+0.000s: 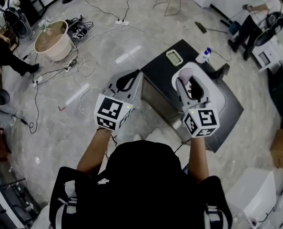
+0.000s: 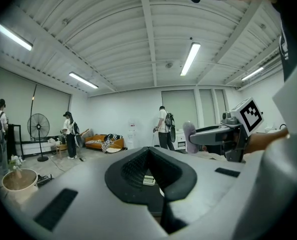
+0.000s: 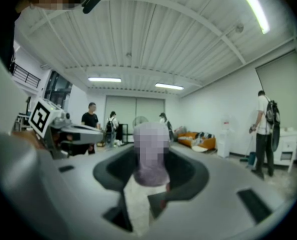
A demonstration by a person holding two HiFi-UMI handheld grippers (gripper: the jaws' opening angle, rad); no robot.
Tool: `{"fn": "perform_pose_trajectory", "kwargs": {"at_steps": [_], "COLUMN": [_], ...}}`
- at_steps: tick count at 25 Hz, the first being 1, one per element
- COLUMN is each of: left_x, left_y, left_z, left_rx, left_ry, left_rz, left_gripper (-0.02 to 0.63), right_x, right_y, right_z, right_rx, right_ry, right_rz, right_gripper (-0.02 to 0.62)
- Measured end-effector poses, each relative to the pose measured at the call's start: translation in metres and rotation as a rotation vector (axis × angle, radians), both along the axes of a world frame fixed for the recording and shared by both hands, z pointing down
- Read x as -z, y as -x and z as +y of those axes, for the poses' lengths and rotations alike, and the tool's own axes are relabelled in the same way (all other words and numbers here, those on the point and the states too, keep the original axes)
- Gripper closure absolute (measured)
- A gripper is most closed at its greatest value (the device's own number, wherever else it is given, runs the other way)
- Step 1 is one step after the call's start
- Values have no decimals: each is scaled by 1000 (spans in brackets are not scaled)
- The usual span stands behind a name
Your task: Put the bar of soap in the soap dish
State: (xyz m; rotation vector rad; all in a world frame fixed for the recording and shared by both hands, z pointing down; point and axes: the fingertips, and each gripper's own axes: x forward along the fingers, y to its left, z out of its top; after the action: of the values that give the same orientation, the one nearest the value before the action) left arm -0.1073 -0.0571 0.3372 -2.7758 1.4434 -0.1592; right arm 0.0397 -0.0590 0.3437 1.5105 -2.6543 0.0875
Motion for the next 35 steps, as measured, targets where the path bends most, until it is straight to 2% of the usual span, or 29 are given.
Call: {"fn": "perform_pose_trajectory", "kwargs": {"at_steps": [7, 17, 35], "left_x": [-17, -27, -35], "left_y": [-5, -20, -71], "left_z": [-31, -92, -194], "left_rx": [-4, 7, 47], "left_ry": [42, 53, 76], "left_rz": [-5, -39, -75], "left_gripper": [581, 581, 581], "right_x": [-12, -18, -41], "right_y": [-2, -14, -64], "right_z": [-33, -95, -202], "right_rx": [3, 16, 50], "right_ry": [16, 33, 65], "right_rz": [5, -15, -20], "right_gripper": [391, 391, 391]}}
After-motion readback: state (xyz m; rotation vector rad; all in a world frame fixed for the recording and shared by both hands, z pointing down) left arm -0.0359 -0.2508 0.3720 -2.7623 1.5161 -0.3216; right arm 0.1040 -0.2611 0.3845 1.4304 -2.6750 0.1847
